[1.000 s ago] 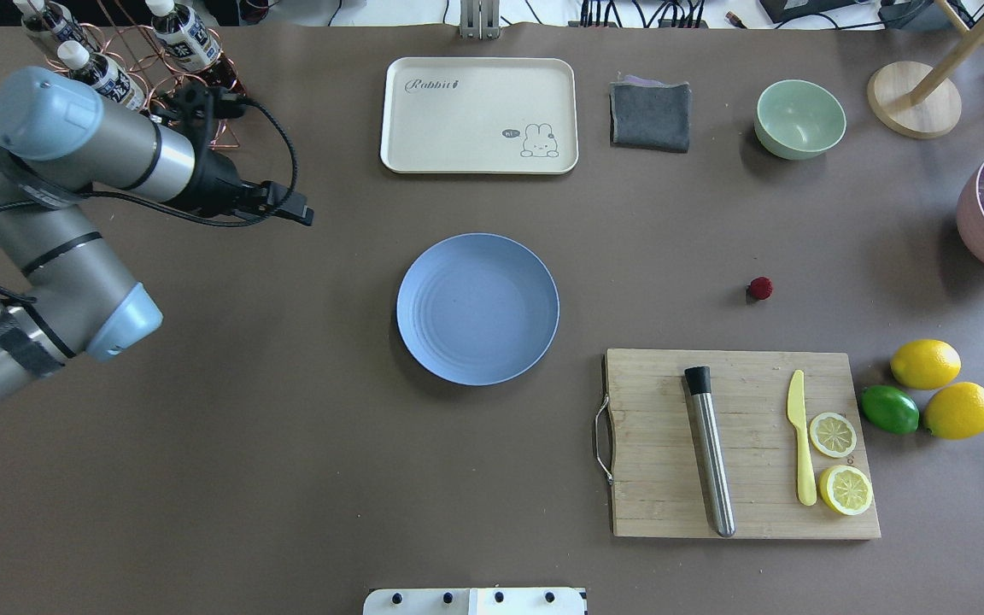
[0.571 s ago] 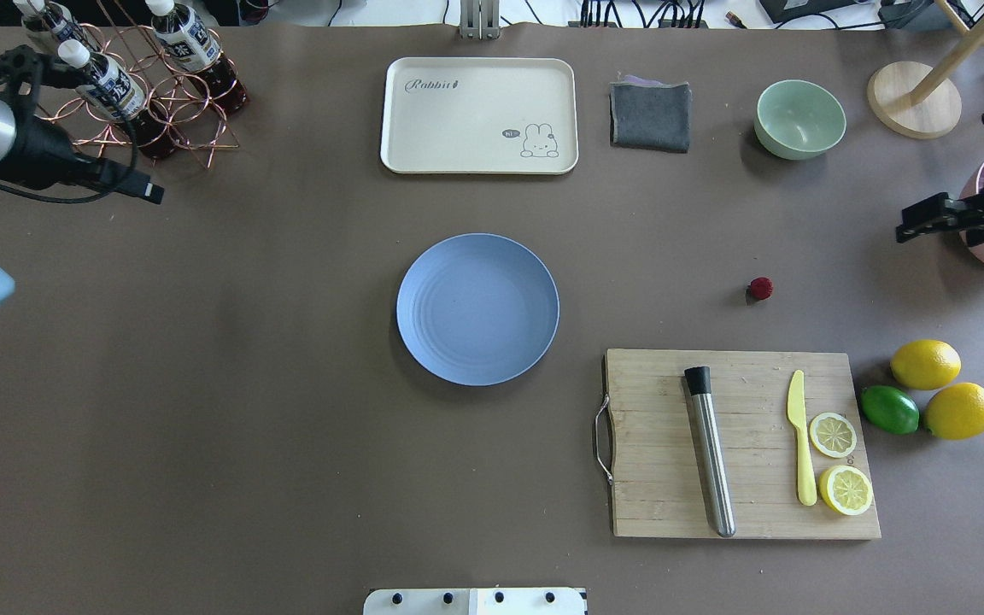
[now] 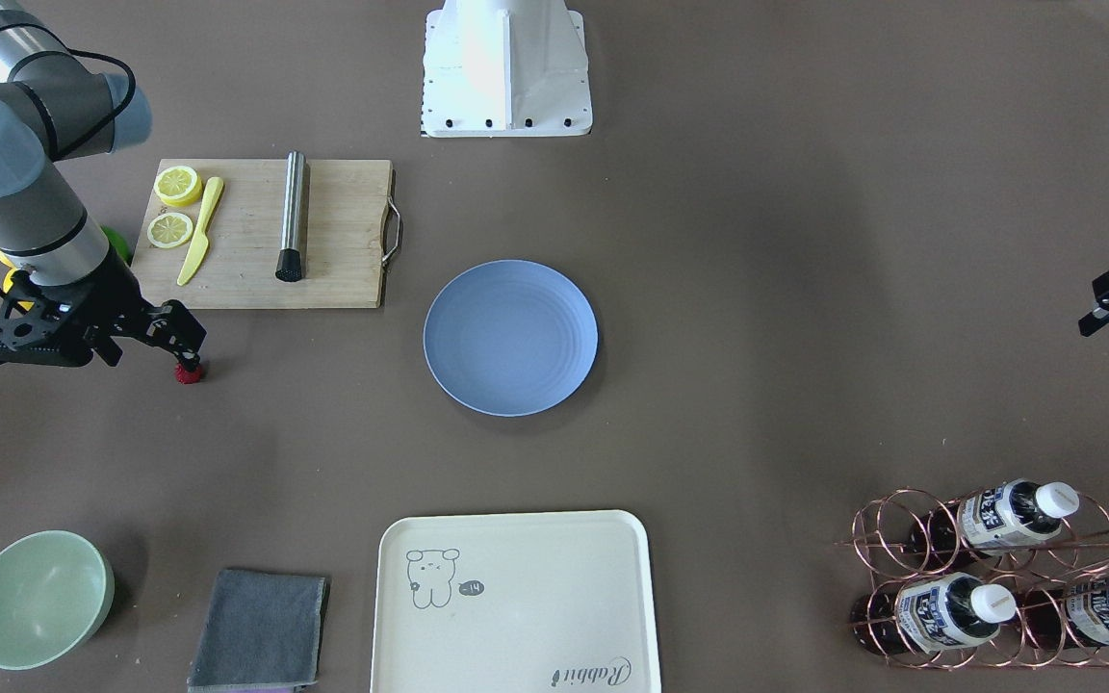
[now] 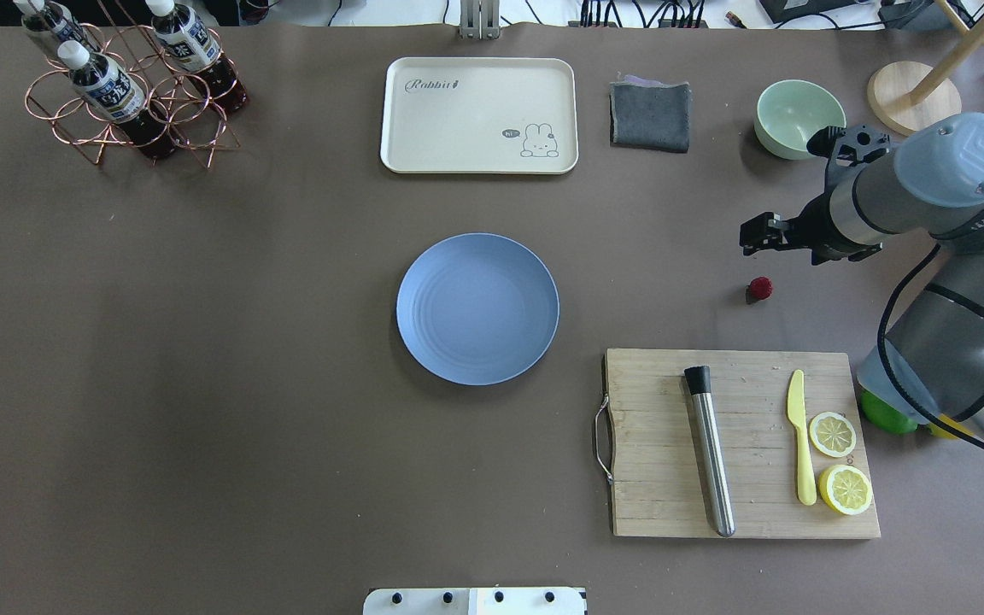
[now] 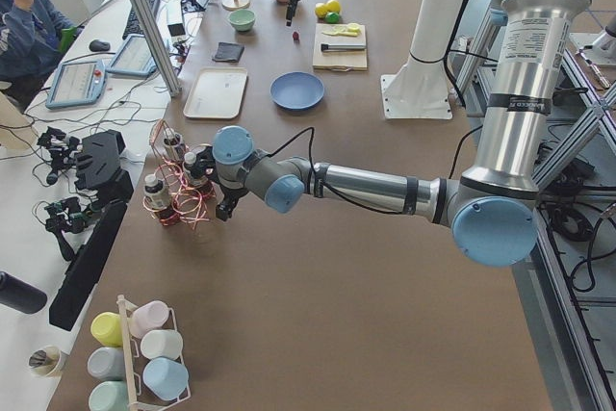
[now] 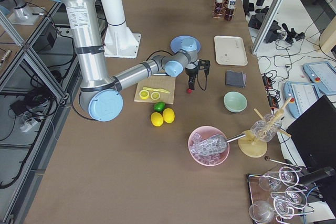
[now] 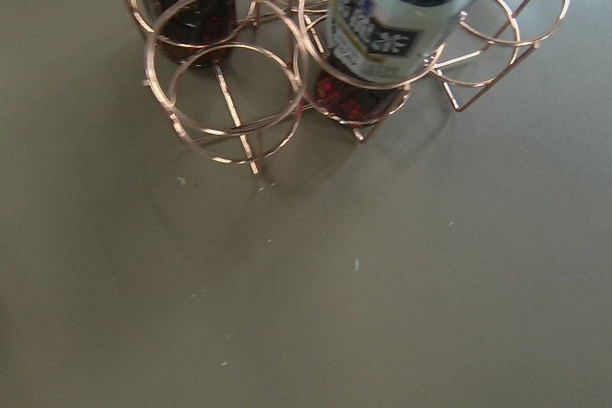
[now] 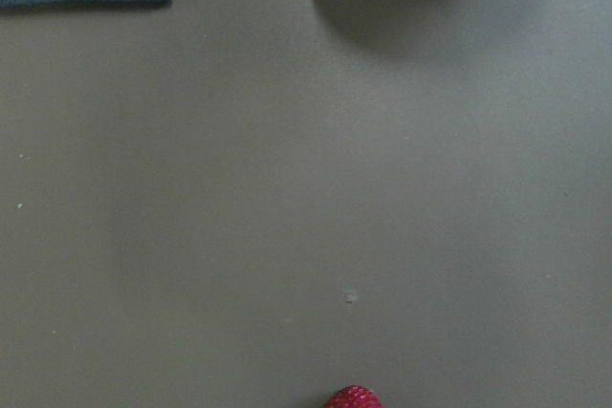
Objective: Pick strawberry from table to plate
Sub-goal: 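Lower the right gripper onto the red strawberry and close it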
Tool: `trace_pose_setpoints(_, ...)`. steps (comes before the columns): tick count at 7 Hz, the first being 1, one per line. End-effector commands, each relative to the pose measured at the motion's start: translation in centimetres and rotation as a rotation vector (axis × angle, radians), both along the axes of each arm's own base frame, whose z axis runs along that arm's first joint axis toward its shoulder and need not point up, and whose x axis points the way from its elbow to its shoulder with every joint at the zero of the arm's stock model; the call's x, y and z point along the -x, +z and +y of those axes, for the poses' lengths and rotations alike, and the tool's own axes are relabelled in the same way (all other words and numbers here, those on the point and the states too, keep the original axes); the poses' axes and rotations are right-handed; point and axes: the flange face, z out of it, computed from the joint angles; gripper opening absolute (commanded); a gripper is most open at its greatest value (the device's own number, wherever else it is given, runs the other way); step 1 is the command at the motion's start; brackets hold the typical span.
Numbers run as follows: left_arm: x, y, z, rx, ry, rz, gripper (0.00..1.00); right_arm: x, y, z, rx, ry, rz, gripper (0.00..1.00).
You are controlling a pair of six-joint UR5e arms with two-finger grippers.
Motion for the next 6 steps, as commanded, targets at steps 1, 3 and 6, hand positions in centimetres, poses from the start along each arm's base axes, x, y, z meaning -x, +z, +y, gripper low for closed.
trace_pose_setpoints(1,6.5,3.3,0.9,0.046,0.056,-0.048,0.99,1.8,-0.4,0.7,-0.007,-0.016,0.001,1.00)
trace_pose_setpoints(3,6.7,5.6,2.0,0.246,0.057,-0.051,0.99,3.4,0.2,0.8,0.000,-0.034,0.004,1.00)
trace_pose_setpoints(6,7.0,6.6,4.9,0.244,0.059,-0.047,0.99,4.7,1.7,1.5,-0.001,-0.078,0.032,1.00)
